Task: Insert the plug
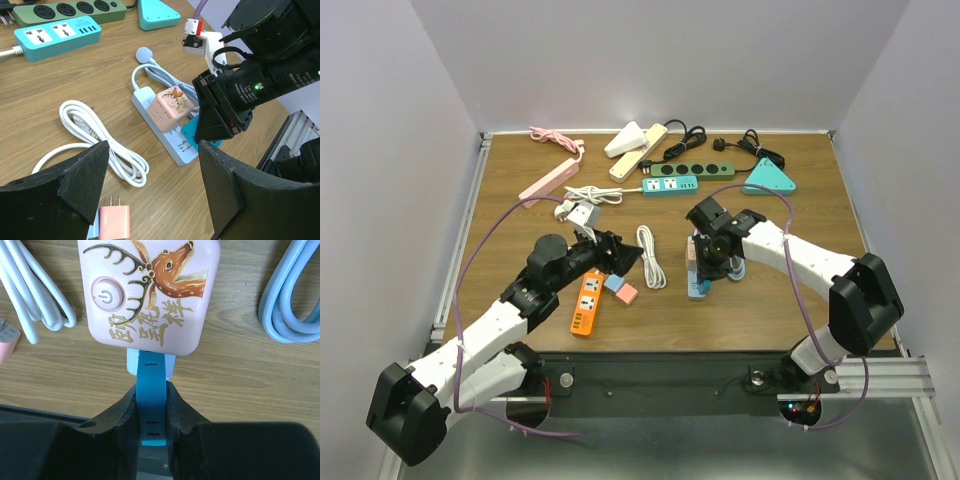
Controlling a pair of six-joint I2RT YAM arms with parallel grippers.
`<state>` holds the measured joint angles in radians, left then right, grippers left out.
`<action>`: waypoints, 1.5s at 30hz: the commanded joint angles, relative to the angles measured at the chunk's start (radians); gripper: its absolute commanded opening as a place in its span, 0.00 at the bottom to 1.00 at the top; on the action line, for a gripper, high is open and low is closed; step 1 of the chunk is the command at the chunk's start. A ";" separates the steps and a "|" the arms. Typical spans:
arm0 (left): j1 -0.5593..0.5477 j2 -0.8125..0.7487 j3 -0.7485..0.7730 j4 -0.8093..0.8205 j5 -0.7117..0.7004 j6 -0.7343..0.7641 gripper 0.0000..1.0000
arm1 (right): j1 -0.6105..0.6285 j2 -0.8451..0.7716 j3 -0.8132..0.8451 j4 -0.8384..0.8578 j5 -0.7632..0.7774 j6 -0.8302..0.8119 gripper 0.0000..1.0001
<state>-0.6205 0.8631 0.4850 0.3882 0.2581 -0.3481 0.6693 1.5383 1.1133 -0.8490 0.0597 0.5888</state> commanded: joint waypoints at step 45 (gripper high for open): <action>0.002 -0.032 0.040 0.032 0.015 0.026 0.83 | 0.035 0.052 0.016 0.044 0.054 0.048 0.00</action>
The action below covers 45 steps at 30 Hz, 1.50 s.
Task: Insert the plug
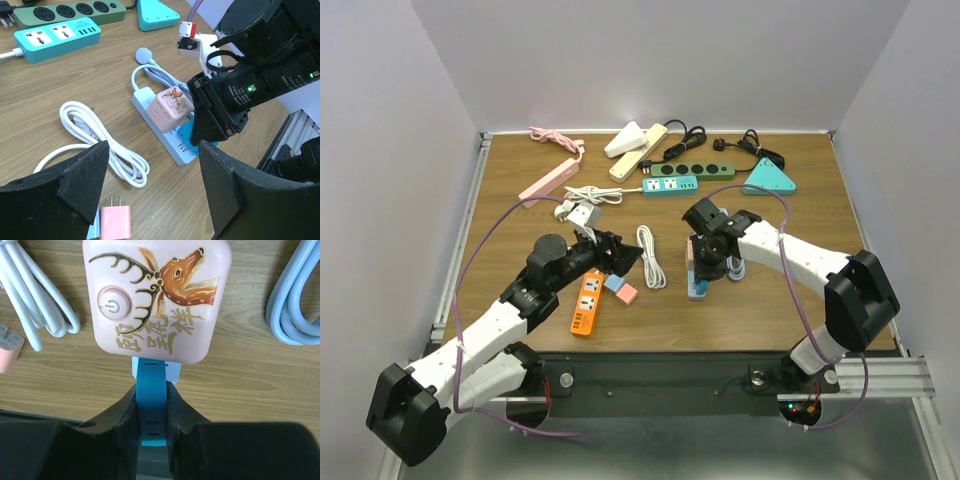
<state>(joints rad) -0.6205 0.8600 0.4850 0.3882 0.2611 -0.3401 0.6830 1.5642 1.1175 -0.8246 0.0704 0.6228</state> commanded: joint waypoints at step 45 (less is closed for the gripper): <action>0.002 -0.064 0.032 0.032 0.013 0.019 0.83 | 0.112 0.132 0.011 0.045 0.081 0.094 0.00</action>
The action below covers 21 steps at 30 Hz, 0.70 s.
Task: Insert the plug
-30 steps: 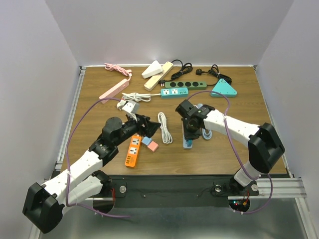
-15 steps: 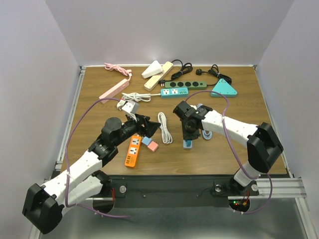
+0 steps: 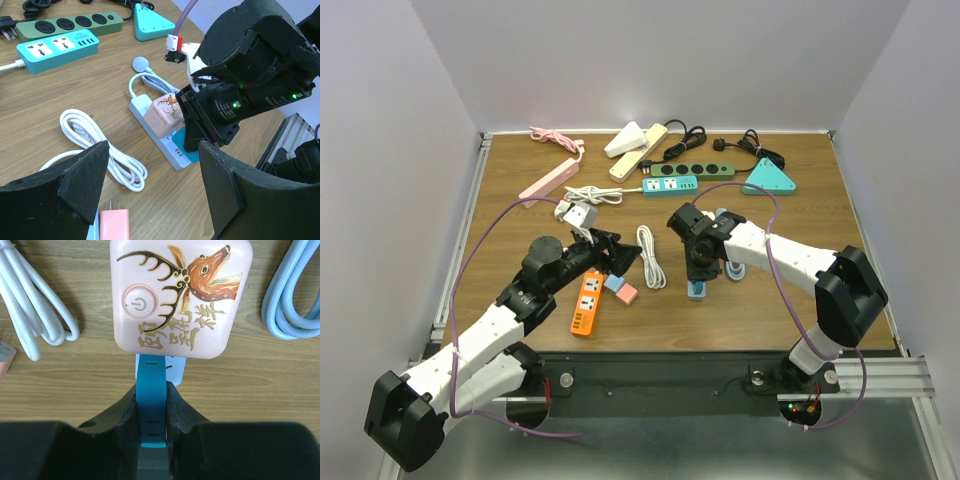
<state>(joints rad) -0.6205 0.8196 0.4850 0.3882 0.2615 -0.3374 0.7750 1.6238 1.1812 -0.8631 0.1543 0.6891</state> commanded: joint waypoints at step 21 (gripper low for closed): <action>0.002 -0.023 0.038 0.032 0.016 0.017 0.83 | 0.020 0.068 -0.130 0.160 -0.019 0.038 0.00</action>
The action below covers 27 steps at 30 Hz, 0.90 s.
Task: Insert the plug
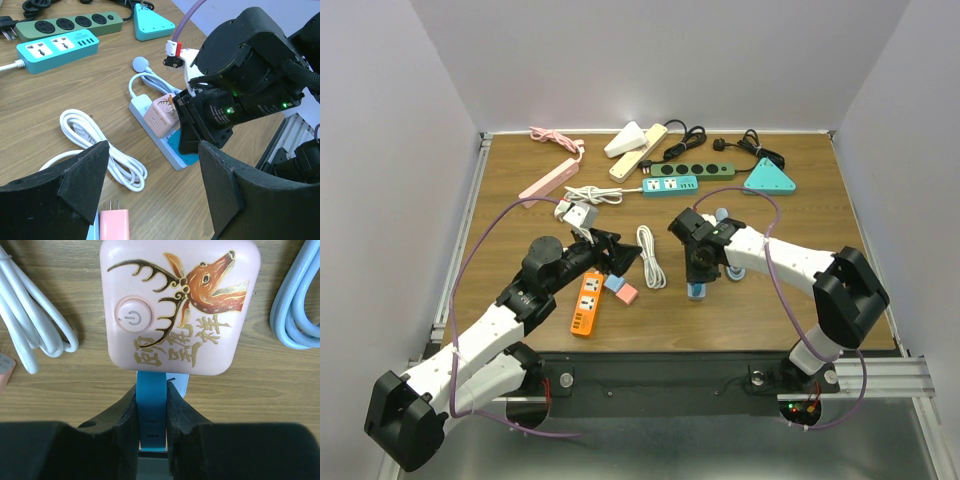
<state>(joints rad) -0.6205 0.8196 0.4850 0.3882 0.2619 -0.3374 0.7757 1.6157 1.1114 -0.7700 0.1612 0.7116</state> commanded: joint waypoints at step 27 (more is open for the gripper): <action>0.002 -0.042 0.072 -0.083 -0.121 0.001 0.83 | -0.065 0.047 -0.085 0.115 0.112 -0.055 0.01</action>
<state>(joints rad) -0.6205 0.8139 0.4980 0.3183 0.1997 -0.3386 0.7609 1.5688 1.0443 -0.6907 0.2096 0.7097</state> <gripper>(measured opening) 0.833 0.263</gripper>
